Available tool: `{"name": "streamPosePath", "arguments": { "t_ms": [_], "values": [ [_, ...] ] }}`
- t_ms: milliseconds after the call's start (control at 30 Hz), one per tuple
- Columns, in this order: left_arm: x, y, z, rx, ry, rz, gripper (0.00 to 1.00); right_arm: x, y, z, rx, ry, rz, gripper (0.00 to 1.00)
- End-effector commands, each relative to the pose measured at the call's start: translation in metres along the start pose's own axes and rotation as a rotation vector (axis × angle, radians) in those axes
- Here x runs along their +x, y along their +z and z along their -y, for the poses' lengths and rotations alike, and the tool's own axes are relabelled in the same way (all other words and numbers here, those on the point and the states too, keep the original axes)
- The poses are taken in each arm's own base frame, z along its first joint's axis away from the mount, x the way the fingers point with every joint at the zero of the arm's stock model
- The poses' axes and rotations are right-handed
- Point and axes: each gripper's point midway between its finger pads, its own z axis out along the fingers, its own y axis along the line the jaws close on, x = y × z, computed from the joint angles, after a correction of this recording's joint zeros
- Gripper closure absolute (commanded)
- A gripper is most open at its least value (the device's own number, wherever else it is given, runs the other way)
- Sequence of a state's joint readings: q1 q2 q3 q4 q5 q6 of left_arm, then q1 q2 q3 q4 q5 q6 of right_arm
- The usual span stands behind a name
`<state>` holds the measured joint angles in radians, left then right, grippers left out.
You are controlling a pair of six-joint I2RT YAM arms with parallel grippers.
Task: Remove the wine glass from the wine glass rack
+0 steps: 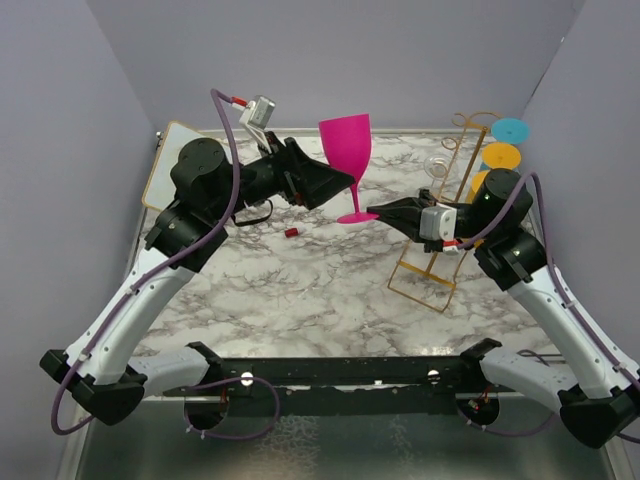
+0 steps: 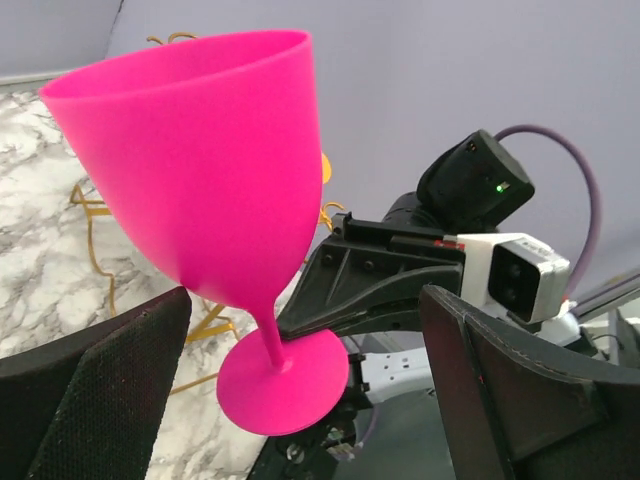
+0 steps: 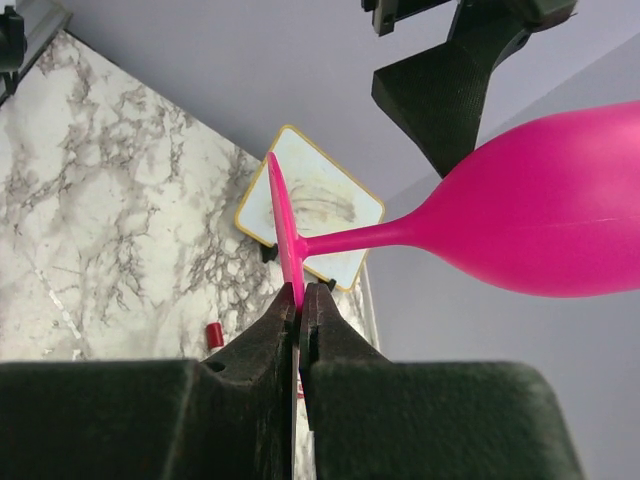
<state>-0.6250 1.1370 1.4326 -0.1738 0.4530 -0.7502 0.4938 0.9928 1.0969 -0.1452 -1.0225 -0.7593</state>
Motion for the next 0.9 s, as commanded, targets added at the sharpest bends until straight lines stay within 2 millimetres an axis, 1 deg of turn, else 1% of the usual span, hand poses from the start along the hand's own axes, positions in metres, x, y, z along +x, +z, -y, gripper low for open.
{"name": "streamPosePath", "arguments": {
  "t_ms": [0,133,267,467,600,800,867],
  "values": [
    [-0.011,-0.002,0.017,0.05,-0.067,-0.007,0.01,-0.014,-0.003,0.001,0.002,-0.125,0.032,0.99],
    [-0.014,0.004,0.007,0.016,-0.081,-0.034,0.02,-0.016,-0.003,0.001,-0.001,-0.133,0.034,0.99],
    [-0.021,0.007,0.001,-0.016,-0.081,-0.018,0.02,-0.018,-0.004,-0.001,-0.007,-0.134,0.039,0.99],
    [-0.024,0.011,-0.004,-0.024,-0.055,-0.003,0.05,-0.017,-0.001,-0.004,-0.022,-0.126,0.049,0.99],
    [-0.03,0.012,-0.005,-0.03,-0.029,0.02,0.06,-0.016,0.0,-0.005,-0.026,-0.118,0.054,0.99],
    [-0.028,0.019,-0.01,-0.035,-0.033,0.001,0.06,-0.017,0.002,-0.007,-0.04,-0.107,0.069,0.99],
    [-0.028,0.021,-0.012,-0.037,-0.03,0.003,0.08,-0.016,0.003,-0.007,-0.043,-0.102,0.069,0.99]
  ]
}}
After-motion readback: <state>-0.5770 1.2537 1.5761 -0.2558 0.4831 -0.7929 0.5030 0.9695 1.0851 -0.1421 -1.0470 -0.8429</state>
